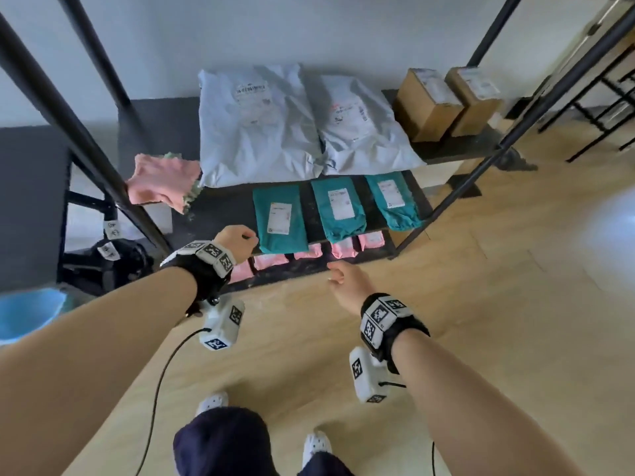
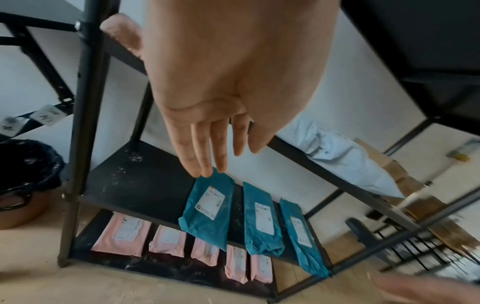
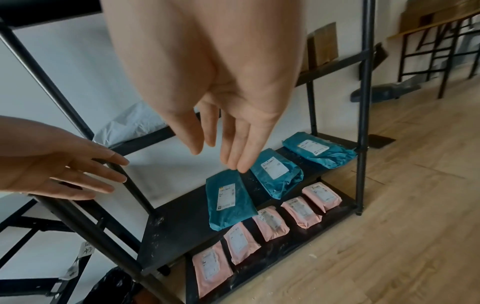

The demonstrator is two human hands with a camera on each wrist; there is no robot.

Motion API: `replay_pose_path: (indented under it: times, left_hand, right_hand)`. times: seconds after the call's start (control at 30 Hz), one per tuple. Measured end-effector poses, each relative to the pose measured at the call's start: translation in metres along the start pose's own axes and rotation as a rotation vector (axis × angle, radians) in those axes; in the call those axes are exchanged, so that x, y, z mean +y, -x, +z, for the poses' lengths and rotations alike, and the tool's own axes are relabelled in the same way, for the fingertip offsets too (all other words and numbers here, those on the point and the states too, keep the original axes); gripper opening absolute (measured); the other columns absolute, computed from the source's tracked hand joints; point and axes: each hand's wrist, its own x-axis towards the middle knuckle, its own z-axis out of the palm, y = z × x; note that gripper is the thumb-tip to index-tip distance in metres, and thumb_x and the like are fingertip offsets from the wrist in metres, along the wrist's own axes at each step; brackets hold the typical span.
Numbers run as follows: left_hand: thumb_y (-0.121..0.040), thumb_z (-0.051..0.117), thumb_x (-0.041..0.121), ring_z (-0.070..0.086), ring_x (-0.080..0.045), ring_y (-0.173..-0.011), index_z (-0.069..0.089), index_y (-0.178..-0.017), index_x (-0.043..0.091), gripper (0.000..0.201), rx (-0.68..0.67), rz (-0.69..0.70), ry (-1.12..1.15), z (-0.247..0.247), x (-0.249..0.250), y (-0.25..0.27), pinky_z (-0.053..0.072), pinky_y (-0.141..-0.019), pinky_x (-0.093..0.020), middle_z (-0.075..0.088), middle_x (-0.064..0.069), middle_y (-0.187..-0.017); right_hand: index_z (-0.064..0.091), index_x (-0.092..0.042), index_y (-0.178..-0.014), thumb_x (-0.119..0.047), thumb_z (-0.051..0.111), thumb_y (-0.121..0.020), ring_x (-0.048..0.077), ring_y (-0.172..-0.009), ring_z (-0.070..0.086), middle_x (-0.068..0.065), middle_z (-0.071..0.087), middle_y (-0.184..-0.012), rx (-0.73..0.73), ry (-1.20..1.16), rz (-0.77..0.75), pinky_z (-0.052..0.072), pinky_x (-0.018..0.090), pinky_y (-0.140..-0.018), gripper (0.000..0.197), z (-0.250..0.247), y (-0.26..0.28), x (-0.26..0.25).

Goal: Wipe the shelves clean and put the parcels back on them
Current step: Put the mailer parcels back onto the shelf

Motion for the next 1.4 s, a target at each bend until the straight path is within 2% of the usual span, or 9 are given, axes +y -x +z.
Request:
replay_pose_path:
  times: [0.17,0.37,0.47,0.57,0.67,0.9,1.03,1.2,1.4]
  left_hand:
    - [-0.091,0.051,0.012,0.063,-0.034,-0.104,0.064,-0.112,0.004,0.026,0.073,-0.118,0.066,0.025,-0.004,-0.043,0.051,-0.091,-0.039,0.066,-0.02,-0.111]
    - [-0.09,0.054,0.012,0.062,-0.034,-0.103,0.062,-0.118,0.006,0.03,0.044,-0.216,0.147,0.052,-0.022,-0.111,0.05,-0.094,-0.04,0.063,-0.019,-0.118]
    - [-0.091,0.054,0.012,0.061,-0.032,-0.091,0.061,-0.118,0.006,0.029,0.026,-0.274,0.205,0.068,-0.038,-0.158,0.049,-0.091,-0.04,0.063,-0.022,-0.119]
    - [-0.092,0.052,0.012,0.06,-0.035,-0.109,0.059,-0.122,0.006,0.032,0.019,-0.307,0.145,0.085,-0.057,-0.193,0.049,-0.096,-0.039,0.062,-0.018,-0.12]
    - [-0.093,0.052,0.013,0.059,-0.036,-0.11,0.059,-0.123,0.006,0.032,0.025,-0.355,0.172,0.101,-0.079,-0.224,0.048,-0.091,-0.034,0.062,-0.021,-0.118]
    - [-0.09,0.058,0.016,0.06,-0.034,-0.109,0.058,-0.123,0.008,0.034,0.086,-0.406,0.275,0.13,-0.122,-0.274,0.05,-0.095,-0.041,0.061,-0.018,-0.121]
    - [-0.09,0.055,0.012,0.058,-0.023,-0.096,0.056,-0.125,0.005,0.036,0.099,-0.411,0.398,0.144,-0.129,-0.291,0.05,-0.095,-0.042,0.059,-0.011,-0.107]
    - [-0.093,0.053,0.006,0.057,-0.021,-0.072,0.059,-0.121,0.002,0.029,0.143,-0.476,0.624,0.153,-0.124,-0.302,0.054,-0.064,-0.024,0.059,-0.011,-0.085]
    - [-0.092,0.054,0.004,0.062,-0.029,-0.091,0.056,-0.122,0.003,0.03,0.063,-0.513,0.715,0.157,-0.112,-0.303,0.054,-0.085,-0.041,0.062,-0.018,-0.102]
  right_hand:
    - [0.048,-0.009,-0.135,-0.011,0.051,-0.095,0.025,-0.121,0.054,0.009,0.058,-0.131,-0.077,0.006,-0.026,0.04,0.034,-0.105,0.041,-0.004,-0.051,0.045]
    - [0.049,-0.009,-0.135,-0.01,0.053,-0.093,0.024,-0.114,0.058,0.009,0.06,-0.128,-0.151,-0.084,0.033,0.045,0.029,-0.091,0.042,0.008,-0.135,0.066]
    - [0.047,-0.006,-0.135,-0.008,0.054,-0.093,0.026,-0.112,0.059,0.012,0.059,-0.128,-0.18,-0.179,0.043,0.05,0.034,-0.09,0.043,0.017,-0.188,0.066]
    - [0.051,-0.007,-0.132,-0.005,0.054,-0.093,0.025,-0.111,0.059,0.012,0.059,-0.127,-0.181,-0.259,0.07,0.05,0.042,-0.096,0.039,0.029,-0.239,0.071]
    - [0.051,-0.005,-0.131,-0.001,0.055,-0.093,0.026,-0.112,0.059,0.015,0.058,-0.128,-0.166,-0.285,0.089,0.049,0.045,-0.097,0.039,0.043,-0.285,0.079]
    - [0.041,-0.003,-0.14,0.009,0.05,-0.091,0.028,-0.125,0.051,0.016,0.044,-0.144,-0.167,-0.408,0.166,0.048,0.034,-0.094,0.05,0.085,-0.38,0.09]
    - [0.036,-0.005,-0.143,0.013,0.047,-0.09,0.028,-0.131,0.044,0.016,0.036,-0.149,-0.134,-0.465,0.207,0.045,0.039,-0.1,0.057,0.102,-0.41,0.091]
    - [0.036,-0.004,-0.142,0.011,0.049,-0.09,0.027,-0.126,0.048,0.017,0.043,-0.144,-0.131,-0.464,0.239,0.044,0.04,-0.103,0.056,0.106,-0.426,0.093]
    - [0.04,-0.002,-0.14,0.007,0.054,-0.091,0.031,-0.12,0.054,0.022,0.05,-0.135,-0.123,-0.598,0.302,0.046,0.036,-0.1,0.051,0.101,-0.436,0.089]
